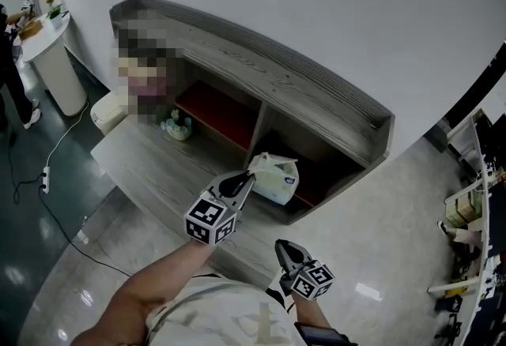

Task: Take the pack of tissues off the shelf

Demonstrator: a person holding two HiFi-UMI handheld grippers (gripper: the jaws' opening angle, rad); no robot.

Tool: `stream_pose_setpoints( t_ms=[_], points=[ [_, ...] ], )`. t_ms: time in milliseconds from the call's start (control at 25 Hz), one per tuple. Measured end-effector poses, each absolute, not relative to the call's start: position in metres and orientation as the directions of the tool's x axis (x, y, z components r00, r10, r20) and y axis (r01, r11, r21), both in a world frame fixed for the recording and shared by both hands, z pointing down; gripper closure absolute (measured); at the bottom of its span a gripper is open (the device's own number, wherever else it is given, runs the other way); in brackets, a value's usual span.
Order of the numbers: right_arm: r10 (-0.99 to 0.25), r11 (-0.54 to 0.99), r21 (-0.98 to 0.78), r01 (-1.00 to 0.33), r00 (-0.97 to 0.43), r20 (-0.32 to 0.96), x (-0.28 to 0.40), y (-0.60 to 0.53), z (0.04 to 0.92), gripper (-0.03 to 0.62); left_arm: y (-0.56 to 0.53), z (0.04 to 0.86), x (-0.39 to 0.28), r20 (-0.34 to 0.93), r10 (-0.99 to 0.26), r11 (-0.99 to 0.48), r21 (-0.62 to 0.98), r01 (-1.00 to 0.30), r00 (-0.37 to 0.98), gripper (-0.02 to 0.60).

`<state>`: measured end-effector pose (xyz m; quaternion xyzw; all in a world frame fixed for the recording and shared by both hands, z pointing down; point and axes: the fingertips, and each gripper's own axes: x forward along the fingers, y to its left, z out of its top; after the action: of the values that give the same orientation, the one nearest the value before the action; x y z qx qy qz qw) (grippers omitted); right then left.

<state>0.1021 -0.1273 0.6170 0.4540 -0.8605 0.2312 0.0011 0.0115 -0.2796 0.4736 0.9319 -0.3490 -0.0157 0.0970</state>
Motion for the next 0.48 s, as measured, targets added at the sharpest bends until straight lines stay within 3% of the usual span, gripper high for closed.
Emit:
stream_pose_setpoints(
  t_ms=[480],
  points=[
    [-0.716, 0.57, -0.388, -0.724, -0.669, 0.197, 0.073, -0.129, 0.611, 0.589, -0.254, 0.47, -0.03, 0.035, -0.712, -0.684, 0.192, -0.704, 0.701, 0.543]
  ],
)
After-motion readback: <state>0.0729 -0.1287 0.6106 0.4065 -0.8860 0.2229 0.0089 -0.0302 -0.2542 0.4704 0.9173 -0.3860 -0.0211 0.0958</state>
